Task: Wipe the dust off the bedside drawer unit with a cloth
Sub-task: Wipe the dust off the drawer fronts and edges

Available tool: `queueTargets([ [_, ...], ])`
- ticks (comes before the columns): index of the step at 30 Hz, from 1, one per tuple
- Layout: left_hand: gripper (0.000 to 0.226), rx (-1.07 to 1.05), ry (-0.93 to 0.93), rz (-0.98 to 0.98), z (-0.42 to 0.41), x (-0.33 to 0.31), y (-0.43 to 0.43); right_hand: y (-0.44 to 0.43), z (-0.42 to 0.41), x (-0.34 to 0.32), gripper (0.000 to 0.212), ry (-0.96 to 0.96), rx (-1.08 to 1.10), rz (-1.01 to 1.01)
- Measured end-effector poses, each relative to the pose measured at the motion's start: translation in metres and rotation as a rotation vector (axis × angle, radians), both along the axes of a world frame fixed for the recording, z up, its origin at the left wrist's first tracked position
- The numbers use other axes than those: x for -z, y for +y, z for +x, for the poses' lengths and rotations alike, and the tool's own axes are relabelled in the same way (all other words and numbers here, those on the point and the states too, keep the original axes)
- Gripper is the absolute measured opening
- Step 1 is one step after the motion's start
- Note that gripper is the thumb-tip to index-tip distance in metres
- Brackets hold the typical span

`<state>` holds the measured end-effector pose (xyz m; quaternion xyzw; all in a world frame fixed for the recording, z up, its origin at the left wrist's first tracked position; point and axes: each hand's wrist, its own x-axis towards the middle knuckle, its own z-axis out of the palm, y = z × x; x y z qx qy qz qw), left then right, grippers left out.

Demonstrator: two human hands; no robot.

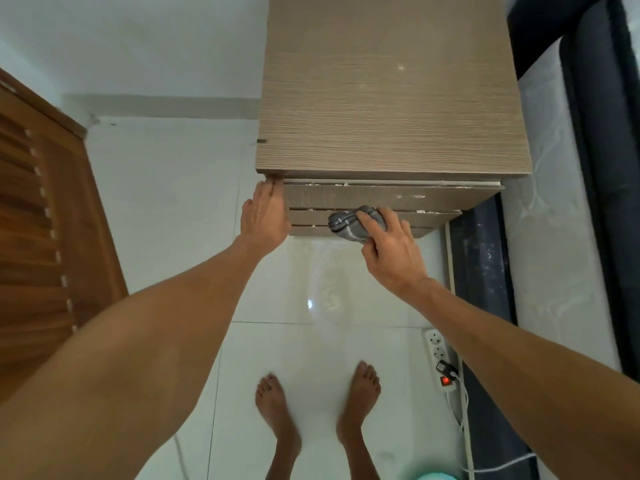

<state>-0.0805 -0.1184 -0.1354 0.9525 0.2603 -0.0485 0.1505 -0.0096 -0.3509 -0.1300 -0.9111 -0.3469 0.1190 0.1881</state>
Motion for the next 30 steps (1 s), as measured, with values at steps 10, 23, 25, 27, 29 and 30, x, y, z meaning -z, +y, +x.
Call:
queueTargets([
  [10, 0.053, 0.093, -0.034, -0.035, -0.012, -0.003, 0.014, 0.024, -0.025, -0.009, 0.050, -0.058, 0.104, 0.061],
  [23, 0.048, 0.117, -0.047, -0.084, -0.031, -0.007, 0.013, 0.136, -0.027, 0.008, 0.048, -0.089, 0.149, -0.016],
  [25, 0.047, 0.112, -0.051, -0.076, -0.030, -0.006, 0.012, 0.141, -0.025, 0.013, 0.040, -0.106, 0.168, -0.048],
  [27, 0.044, 0.097, -0.050, -0.058, -0.029, -0.004, 0.009, 0.136, -0.023, 0.018, 0.039, -0.162, 0.140, -0.055],
  [29, 0.047, 0.084, -0.047, -0.031, -0.028, -0.004, 0.004, 0.125, -0.018, 0.023, 0.046, -0.219, 0.101, -0.065],
  [30, 0.049, 0.083, -0.045, -0.010, -0.028, -0.003, 0.002, 0.118, -0.015, 0.024, 0.050, -0.237, 0.093, -0.075],
])
